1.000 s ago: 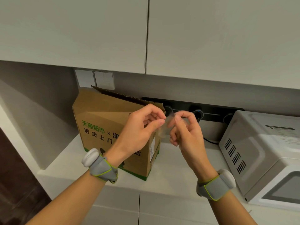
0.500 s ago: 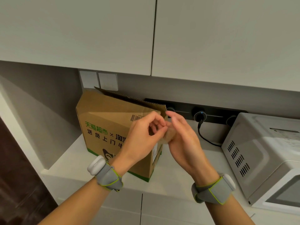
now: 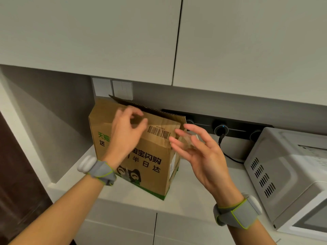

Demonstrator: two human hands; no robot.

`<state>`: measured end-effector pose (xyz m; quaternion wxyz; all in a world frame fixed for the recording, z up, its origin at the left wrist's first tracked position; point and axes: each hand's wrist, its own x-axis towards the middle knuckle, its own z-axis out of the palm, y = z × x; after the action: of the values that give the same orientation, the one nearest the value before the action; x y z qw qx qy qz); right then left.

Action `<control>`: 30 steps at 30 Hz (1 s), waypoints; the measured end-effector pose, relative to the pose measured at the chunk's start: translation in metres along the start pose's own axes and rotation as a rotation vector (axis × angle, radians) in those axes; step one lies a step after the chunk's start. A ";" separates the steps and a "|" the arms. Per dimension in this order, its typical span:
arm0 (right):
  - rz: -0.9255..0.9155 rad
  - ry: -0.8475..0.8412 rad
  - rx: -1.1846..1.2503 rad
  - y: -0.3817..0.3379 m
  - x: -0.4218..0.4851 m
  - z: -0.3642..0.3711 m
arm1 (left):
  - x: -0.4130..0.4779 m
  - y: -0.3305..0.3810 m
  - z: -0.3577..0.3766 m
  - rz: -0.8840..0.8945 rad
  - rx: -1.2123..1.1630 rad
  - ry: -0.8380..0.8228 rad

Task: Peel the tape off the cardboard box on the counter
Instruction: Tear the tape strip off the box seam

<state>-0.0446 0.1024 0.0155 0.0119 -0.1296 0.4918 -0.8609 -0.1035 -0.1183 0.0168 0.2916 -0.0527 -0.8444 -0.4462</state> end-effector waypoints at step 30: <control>-0.200 -0.028 -0.512 0.012 0.030 0.019 | 0.000 -0.049 -0.027 -0.370 0.031 -0.371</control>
<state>-0.0699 0.0760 0.0209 -0.0994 -0.1880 0.6779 -0.7037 -0.1088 -0.1690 -0.0066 0.0461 0.0263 -0.8855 -0.4616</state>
